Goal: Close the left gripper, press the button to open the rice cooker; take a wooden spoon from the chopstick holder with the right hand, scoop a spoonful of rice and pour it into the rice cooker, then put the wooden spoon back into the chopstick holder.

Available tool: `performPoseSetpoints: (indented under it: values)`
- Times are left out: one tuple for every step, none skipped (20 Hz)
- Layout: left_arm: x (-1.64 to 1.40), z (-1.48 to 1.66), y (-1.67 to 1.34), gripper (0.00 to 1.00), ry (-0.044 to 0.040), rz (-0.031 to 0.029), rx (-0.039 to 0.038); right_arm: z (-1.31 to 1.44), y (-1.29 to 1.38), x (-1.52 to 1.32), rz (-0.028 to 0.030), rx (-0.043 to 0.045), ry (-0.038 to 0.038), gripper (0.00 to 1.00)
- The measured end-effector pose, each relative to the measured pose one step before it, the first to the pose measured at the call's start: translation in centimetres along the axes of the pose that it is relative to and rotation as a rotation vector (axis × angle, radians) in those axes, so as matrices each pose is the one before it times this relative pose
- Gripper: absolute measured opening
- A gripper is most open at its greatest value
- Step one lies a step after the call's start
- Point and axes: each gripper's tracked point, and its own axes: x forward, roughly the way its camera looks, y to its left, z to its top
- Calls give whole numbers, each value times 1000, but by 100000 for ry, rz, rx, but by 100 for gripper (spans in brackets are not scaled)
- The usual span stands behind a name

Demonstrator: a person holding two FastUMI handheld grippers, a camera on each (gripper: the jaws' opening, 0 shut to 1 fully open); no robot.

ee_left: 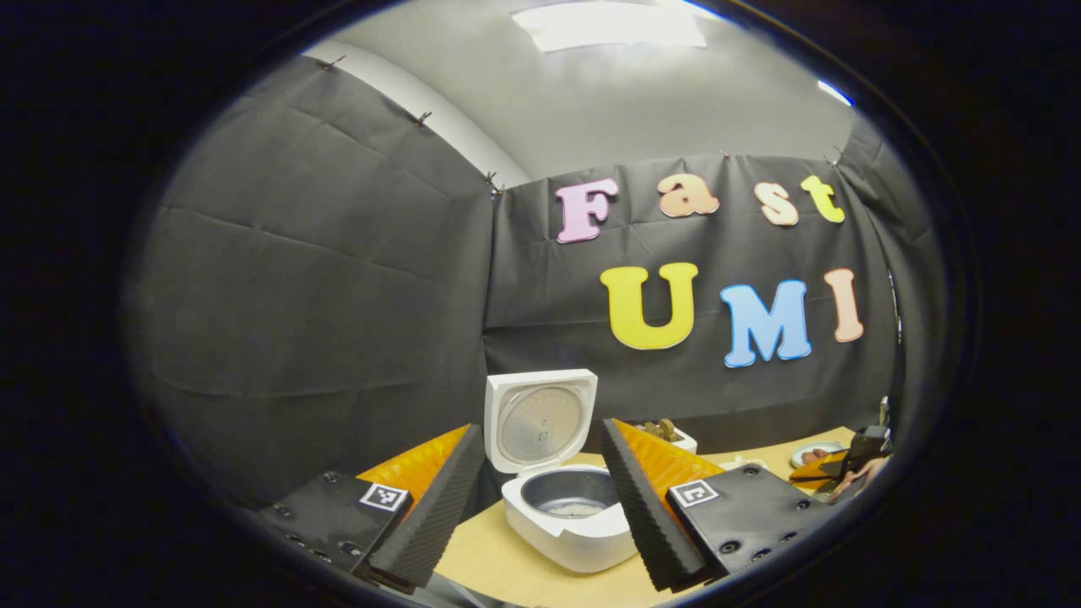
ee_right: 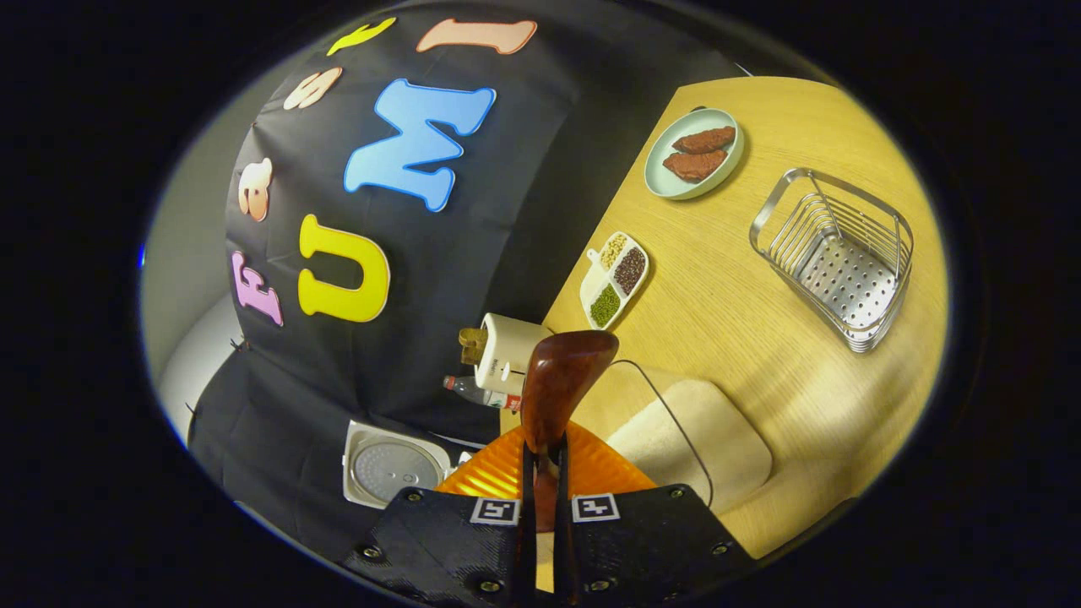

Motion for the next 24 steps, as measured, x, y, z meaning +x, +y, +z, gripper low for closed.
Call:
performPoseSetpoints:
  values:
    - [86, -116, 69, 97, 90, -52, -392, -154, 666, 11, 1395, 963, 601, 8]
    - [-66, -74, -30, 96, 34, -100, -192, 33, 613, -50, 918, 255, 88, 8]
    - [-23, -95, 126, 98, -45, -158, 83, -281, 817, -28, 1183, -351, 444, 8]
    - [13, -20, 124, 96, -9, 38, 192, -121, 755, 26, 1129, -446, 371, 8]
    - [-38, -228, 219, 96, -11, 6, 1, -299, 1003, 144, 1558, -491, 661, 8]
    - [-65, -7, 211, 96, 94, 67, -157, -250, 1069, 193, 1641, -427, 576, 8]
    - [-107, -120, 272, 96, 189, 339, -192, -370, 1048, 177, 1584, -280, 562, 8]
    - [-189, -33, 316, 95, 233, 302, -218, -303, 1057, 381, 1537, -359, 654, 8]
    - [-90, -275, 536, 96, 127, 583, -187, -391, 1195, 424, 1713, -1183, 348, 8]
    - [-57, -142, 479, 97, 126, 463, -124, -402, 1043, 545, 1465, -1492, 666, 8]
    - [-76, -279, 462, 97, 264, 688, 52, -544, 1129, 612, 1496, -1526, 797, 8]
    - [-2, -170, 442, 97, 59, 797, 163, -512, 1039, 594, 1496, -2066, 846, 8]
    - [47, -155, 500, 97, 179, 658, -4, -683, 1012, 590, 1614, -1926, 1063, 8]
    - [19, -400, 179, 97, 282, 766, -194, -664, 926, 689, 1285, -1159, 1415, 8]
    - [-44, -67, 524, 97, 211, 757, -343, -805, 828, 818, 1245, -599, 1357, 8]
    - [-215, -191, 742, 97, 174, 1138, -378, -656, 729, 639, 1021, -270, 1178, 8]
    - [-105, -133, 556, 97, 247, 1145, -324, -763, 689, 756, 1087, -421, 1351, 8]
    - [-275, -94, 619, 97, 172, 1351, -192, -645, 514, 755, 743, -618, 1278, 8]
    - [-129, -62, 665, 95, 211, 1357, 1, -687, 391, 882, 513, -619, 1094, 8]
    - [-43, -268, 594, 95, 273, 1297, 55, -570, 359, 793, 280, -565, 930, 8]
    - [-108, -33, 696, 97, 359, 1281, 54, -601, 515, 723, 203, -703, 970, 8]
    - [-140, -192, 602, 97, 393, 1326, 12, -589, 252, 825, 115, -1022, 1055, 8]
    - [-59, -188, 505, 97, 535, 1294, -29, -555, 339, 685, -25, -1193, 747, 8]
    - [-177, -211, 492, 96, 384, 1212, -154, -474, 268, 881, 125, -1675, 531, 8]
